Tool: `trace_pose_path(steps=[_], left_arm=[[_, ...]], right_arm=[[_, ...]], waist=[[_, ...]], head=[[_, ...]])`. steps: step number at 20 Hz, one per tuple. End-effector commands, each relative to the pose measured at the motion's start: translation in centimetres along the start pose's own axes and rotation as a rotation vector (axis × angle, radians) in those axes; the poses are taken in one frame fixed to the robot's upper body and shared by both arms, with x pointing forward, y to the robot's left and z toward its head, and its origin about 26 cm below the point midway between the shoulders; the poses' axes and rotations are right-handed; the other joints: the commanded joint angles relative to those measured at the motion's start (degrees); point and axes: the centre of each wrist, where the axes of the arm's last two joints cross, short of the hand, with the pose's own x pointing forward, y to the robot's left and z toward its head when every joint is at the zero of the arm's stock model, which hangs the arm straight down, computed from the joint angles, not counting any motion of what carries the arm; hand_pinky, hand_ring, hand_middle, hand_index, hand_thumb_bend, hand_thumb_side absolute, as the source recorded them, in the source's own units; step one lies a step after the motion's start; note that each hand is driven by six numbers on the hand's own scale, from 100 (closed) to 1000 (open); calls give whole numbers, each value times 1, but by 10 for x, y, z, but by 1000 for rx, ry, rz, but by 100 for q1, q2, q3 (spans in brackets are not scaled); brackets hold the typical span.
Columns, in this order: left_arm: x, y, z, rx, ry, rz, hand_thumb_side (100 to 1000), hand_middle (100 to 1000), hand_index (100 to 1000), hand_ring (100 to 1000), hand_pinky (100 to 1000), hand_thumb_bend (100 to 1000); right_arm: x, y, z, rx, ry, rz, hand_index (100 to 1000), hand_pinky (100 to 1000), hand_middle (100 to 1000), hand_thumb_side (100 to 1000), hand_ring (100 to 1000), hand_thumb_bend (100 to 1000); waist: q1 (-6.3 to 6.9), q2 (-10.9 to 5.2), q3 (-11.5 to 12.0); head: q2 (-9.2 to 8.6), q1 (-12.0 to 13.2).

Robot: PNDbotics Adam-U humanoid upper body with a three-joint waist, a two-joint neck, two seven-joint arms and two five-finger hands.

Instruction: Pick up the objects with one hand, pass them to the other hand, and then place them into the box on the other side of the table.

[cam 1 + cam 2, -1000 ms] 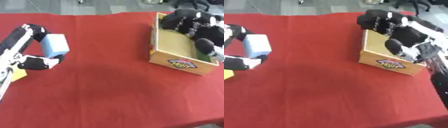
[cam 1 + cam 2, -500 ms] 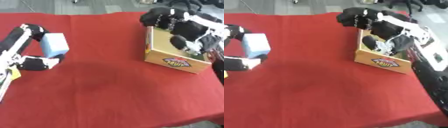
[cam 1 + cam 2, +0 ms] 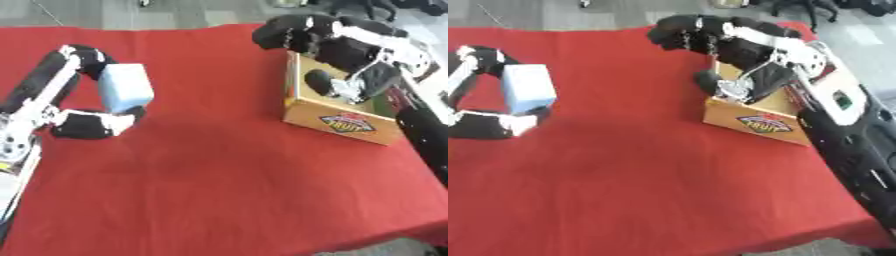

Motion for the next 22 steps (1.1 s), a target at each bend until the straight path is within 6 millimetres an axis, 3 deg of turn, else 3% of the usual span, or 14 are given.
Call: trace_pose_path(steps=[1,22], left_arm=[[10,-1,-10,7,-51,3,186,476,475,605,675,100],[47,-33,-39,37,-219,110,260,472,481,602,675,100]], right_arm=[[5,-12,0,21,13,64,1000,992,942,314,1000,100],[-23,-22,-4,52,65,208,1000,989,949,236,1000,100]], waist=[[-2,-161,15],[-50,-122,264]], head=[[22,-113],[68,-679]])
